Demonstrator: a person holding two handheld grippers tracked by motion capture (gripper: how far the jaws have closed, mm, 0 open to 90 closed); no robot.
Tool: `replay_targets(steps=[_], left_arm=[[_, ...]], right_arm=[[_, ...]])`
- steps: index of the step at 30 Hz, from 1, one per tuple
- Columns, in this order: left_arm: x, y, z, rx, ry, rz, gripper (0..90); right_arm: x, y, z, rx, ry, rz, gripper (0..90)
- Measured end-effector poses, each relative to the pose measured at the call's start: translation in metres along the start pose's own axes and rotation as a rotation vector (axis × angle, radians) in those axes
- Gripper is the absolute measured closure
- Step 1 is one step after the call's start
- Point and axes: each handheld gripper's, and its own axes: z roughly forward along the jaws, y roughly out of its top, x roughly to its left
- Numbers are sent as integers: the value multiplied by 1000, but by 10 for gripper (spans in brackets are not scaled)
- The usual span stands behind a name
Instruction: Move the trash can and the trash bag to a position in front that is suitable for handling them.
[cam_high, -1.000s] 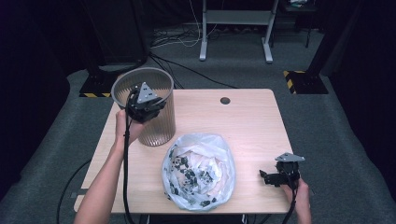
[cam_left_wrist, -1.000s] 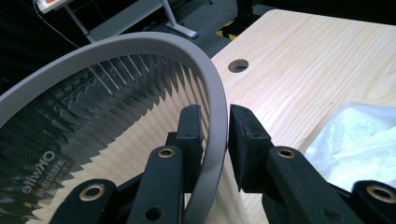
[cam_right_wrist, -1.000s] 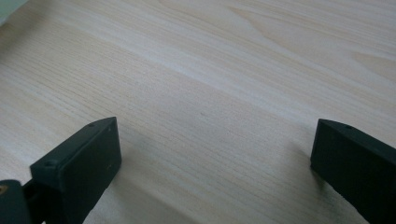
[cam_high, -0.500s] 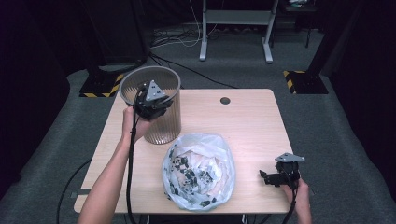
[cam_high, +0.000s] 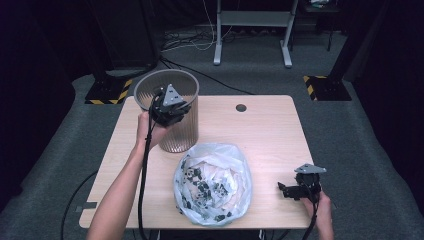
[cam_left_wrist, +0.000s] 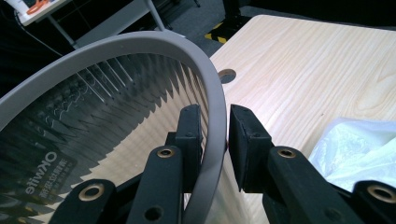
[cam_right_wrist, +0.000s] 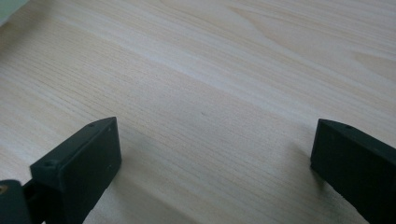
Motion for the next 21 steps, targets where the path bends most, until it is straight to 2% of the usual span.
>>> replay_targets(steps=[21], left_arm=[[-16,18,18,-17,-51,29,743]], right_arm=[[0,0,0,-2,-2,-2,8]])
